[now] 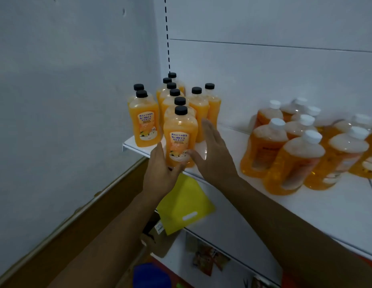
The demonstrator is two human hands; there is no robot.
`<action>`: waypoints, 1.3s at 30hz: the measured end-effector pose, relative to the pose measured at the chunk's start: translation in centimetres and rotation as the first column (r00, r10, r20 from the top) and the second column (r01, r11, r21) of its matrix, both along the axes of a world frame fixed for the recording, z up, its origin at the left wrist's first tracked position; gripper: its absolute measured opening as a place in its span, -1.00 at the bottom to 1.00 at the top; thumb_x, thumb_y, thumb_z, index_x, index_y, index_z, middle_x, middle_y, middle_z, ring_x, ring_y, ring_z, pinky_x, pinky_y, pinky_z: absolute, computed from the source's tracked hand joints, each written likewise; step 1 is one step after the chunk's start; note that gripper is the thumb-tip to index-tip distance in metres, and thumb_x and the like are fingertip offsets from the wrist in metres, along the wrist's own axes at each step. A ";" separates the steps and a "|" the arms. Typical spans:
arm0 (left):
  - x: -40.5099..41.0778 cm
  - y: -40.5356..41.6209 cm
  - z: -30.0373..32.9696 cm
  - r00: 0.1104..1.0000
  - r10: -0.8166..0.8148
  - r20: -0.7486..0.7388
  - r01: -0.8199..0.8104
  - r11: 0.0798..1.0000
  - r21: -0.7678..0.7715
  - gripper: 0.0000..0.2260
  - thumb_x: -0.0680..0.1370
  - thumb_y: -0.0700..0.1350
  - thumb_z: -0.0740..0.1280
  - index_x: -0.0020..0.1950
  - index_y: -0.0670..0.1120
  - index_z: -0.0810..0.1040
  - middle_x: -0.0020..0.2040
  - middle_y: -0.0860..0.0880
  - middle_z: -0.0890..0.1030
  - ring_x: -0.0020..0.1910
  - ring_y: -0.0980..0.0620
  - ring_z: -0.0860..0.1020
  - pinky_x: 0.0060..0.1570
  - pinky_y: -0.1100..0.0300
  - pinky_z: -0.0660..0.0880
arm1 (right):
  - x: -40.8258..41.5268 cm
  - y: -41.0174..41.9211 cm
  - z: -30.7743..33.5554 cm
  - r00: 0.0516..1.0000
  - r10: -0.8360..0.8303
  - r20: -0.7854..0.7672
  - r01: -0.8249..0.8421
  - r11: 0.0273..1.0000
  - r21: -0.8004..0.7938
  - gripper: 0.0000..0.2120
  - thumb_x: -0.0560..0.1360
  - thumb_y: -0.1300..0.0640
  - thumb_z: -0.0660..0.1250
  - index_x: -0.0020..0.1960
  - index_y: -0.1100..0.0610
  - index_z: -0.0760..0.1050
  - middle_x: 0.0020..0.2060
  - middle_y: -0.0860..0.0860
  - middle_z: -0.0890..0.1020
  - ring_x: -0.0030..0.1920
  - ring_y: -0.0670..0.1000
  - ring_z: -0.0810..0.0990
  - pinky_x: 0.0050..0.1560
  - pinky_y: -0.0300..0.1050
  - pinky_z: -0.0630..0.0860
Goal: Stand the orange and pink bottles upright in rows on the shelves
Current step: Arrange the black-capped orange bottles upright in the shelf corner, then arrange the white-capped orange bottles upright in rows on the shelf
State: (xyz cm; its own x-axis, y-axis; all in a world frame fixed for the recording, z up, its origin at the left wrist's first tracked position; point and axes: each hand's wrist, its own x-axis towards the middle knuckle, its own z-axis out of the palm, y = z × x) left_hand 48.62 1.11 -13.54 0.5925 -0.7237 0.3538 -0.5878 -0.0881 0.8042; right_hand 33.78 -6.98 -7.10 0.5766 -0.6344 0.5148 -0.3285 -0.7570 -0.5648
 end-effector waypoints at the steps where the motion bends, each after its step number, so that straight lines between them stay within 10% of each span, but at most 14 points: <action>1: -0.3 0.3 -0.3 0.999 0.025 0.026 -0.026 0.999 0.047 -0.33 0.39 0.36 0.38 0.39 0.09 0.29 0.25 0.02 0.49 0.22 -0.02 0.52 -0.02 -0.11 0.60 | -0.9 0.2 0.0 0.999 -0.014 -0.029 0.014 1.000 -0.001 -0.24 0.54 -0.09 0.32 0.58 0.04 -0.02 0.56 0.01 0.10 0.53 0.06 0.12 0.37 -0.04 0.24; 10: -12.0 4.7 -0.9 0.948 -0.028 0.318 -0.142 0.855 0.498 -0.20 0.49 0.40 0.12 0.49 -0.18 0.23 0.47 -0.17 0.32 0.42 -0.18 0.32 0.30 -0.08 0.38 | -13.5 4.6 0.8 0.981 -0.018 -0.195 0.005 0.998 -0.066 -0.34 0.57 -0.17 0.21 0.57 -0.02 0.05 0.55 0.00 0.14 0.53 0.05 0.11 0.42 0.02 0.21; 23: -45.7 0.2 3.4 0.779 -0.452 0.435 0.273 0.868 0.414 -0.32 0.54 0.30 0.18 0.51 -0.09 0.24 0.51 -0.08 0.30 0.47 -0.10 0.28 0.38 -0.07 0.28 | -49.3 7.3 1.9 0.836 -0.505 -0.212 0.499 0.862 -0.088 -0.36 0.57 -0.24 0.13 0.56 -0.05 0.05 0.56 -0.04 0.11 0.53 0.03 0.11 0.45 0.11 0.23; 39: -81.4 -17.2 3.0 0.420 -0.777 0.469 0.678 0.612 0.408 -0.33 0.55 0.32 0.11 0.55 -0.04 0.18 0.54 -0.04 0.24 0.52 -0.07 0.20 0.45 -0.06 0.20 | -83.9 0.5 -0.9 0.406 -0.850 -0.334 0.890 0.452 -0.068 -0.34 0.56 -0.26 0.13 0.56 -0.02 0.06 0.56 0.00 0.09 0.52 0.08 0.11 0.42 0.11 0.22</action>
State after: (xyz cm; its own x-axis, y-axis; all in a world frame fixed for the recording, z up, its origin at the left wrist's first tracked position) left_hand -32.79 -16.13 -10.52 -0.4552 -0.8516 0.2600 -0.7919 0.5207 0.3190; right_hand -50.10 -6.43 -7.97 -0.2227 -0.9158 0.3341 -0.9247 0.0899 -0.3700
